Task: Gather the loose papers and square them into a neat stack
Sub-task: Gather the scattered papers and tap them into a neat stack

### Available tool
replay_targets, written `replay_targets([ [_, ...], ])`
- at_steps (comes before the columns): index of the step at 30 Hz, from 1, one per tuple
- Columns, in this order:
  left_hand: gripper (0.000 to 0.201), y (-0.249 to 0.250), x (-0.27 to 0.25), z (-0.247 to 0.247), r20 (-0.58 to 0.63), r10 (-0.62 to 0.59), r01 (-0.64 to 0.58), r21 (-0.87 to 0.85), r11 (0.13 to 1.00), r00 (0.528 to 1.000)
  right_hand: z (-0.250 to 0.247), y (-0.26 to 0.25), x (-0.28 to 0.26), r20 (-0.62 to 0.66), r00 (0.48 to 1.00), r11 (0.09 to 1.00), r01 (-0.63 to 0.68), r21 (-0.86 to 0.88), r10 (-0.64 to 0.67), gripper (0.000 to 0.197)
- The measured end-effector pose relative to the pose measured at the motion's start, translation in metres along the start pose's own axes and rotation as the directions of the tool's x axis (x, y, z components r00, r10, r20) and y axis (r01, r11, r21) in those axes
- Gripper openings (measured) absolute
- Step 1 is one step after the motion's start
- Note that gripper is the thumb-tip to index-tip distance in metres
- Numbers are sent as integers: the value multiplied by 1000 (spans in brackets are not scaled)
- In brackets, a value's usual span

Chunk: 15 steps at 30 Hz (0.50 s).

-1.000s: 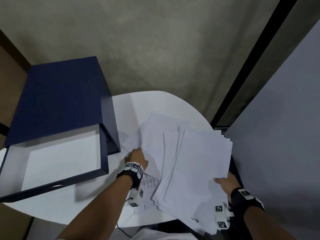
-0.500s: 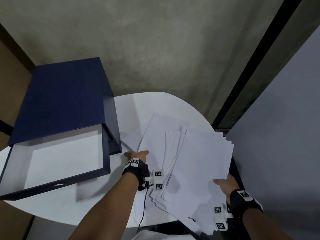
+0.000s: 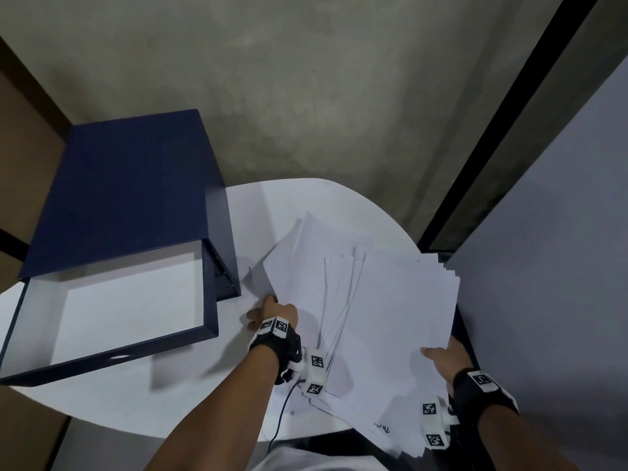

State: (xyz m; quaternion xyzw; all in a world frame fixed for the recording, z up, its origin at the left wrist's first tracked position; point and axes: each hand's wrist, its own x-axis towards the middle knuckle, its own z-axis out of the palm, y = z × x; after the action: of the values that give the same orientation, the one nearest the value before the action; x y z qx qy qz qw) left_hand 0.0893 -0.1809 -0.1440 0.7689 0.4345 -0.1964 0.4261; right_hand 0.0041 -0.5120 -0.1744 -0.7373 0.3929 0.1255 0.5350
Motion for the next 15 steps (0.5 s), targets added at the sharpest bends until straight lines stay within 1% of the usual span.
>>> replay_targets([
  [2,38,0,2,-1,-10,19,-19,-3,1000,1000,1,1,1,0,1000,1000,-4,0,4,50],
  [4,41,-2,6,-4,10,56,-56,-31,998,998,2,2,2,6,1000,1000,-8,-6,8,51],
  [6,48,-4,6,-7,47,134,-132,-36,991,990,2,2,1,14,1000,1000,-6,-19,6,51],
  [7,50,-4,3,-9,47,182,-181,-22,983,982,2,0,-2,16,1000,1000,-4,-28,4,51],
  [9,45,1,-8,-14,11,282,-283,29,959,959,2,-4,-7,23,1000,999,4,-37,-3,50],
  [11,36,14,-26,-23,-44,410,-402,121,907,911,1,-9,-12,27,1000,998,9,-69,-7,48],
  [12,32,22,-35,-28,-73,475,-461,158,873,877,1,-10,-13,35,999,996,16,-89,-13,47],
  [14,24,43,-55,-45,-154,591,-568,168,805,792,2,-11,-15,46,999,994,27,-110,-22,45],
  [15,21,54,-64,-55,-202,645,-626,155,764,737,2,-13,-17,50,998,993,29,-116,-23,44],
])
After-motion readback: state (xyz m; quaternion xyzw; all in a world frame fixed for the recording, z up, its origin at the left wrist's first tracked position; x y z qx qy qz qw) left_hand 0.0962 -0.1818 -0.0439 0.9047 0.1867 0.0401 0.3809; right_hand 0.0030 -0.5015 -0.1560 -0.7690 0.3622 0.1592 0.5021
